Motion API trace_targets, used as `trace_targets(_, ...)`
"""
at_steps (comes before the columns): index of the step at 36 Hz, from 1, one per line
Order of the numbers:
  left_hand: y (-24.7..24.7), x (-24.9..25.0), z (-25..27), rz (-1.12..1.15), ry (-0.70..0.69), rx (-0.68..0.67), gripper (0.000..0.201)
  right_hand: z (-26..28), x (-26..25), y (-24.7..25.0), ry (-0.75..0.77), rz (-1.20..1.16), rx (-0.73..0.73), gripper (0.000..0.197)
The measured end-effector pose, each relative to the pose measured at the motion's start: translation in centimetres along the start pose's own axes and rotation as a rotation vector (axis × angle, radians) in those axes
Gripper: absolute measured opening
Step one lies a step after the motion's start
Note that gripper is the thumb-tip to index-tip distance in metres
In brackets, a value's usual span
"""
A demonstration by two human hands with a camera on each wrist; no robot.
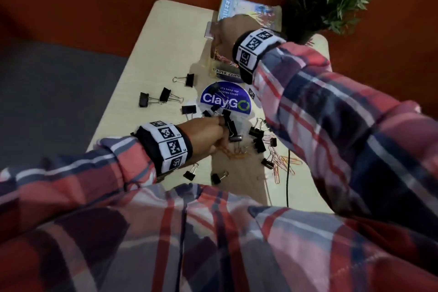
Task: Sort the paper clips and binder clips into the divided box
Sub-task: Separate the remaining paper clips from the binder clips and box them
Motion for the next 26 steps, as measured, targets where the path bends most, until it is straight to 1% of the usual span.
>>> trace_targets(3, 0.1, 0.0, 0.1, 0.034, 0.003, 0.026, 0.031, -0.5, 0.1, -1.6, 0.019, -0.012, -0.051, 0.026)
trace_targets(6, -0.1, 0.4, 0.1, 0.044, -0.013, 0.03, 0.035, -0.4, 0.6, -1.9, 0.032, -0.045, -0.074, 0.025)
trace_targets(8, -0.3, 1.1, 0.0, 0.041, -0.017, 0.033, 0.036, 0.0, 1.2, -1.3, 0.026, -0.1, -0.044, 0.026)
trace_targets(13, -0.5, 3.0, -0.3, -0.029, -0.05, 0.072, 0.048, 3.8, 4.3, 0.8, -0.061, -0.212, 0.14, 0.024)
trace_targets(15, -0.4, 3.6, -0.4, -0.056, -0.056, 0.1, 0.052, 6.4, 5.7, 1.0, -0.104, -0.242, 0.167, 0.022)
trace_targets(17, -0.6, 4.0, -0.7, -0.088, -0.053, 0.106, 0.05, 9.1, 7.0, 0.6, -0.141, -0.246, 0.161, 0.023)
trace_targets(20, -1.0, 4.4, -1.2, -0.142, -0.055, 0.083, 0.041, 13.2, 9.6, -1.8, -0.244, -0.231, 0.059, 0.024)
trace_targets(23, -1.3, 5.0, -1.6, -0.169, -0.069, 0.058, 0.027, 17.4, 11.7, -5.0, -0.342, -0.207, -0.12, 0.021)
trace_targets(24, -1.3, 5.1, -1.7, -0.174, -0.07, 0.053, 0.023, 18.7, 12.1, -5.9, -0.36, -0.185, -0.18, 0.023)
trace_targets(26, -1.5, 5.3, -2.0, -0.178, -0.074, 0.044, 0.019, 21.0, 12.1, -7.7, -0.391, -0.11, -0.281, 0.034)
Point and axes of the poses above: each hand's wrist, its own z-axis away from the middle knuckle, its own y-axis out of the back of the hand, x = y × z, the point moved 6 cm from there along -z, towards the middle knuckle, and after that the axes turned 5 degrees about -z, right-handed, at the moved point
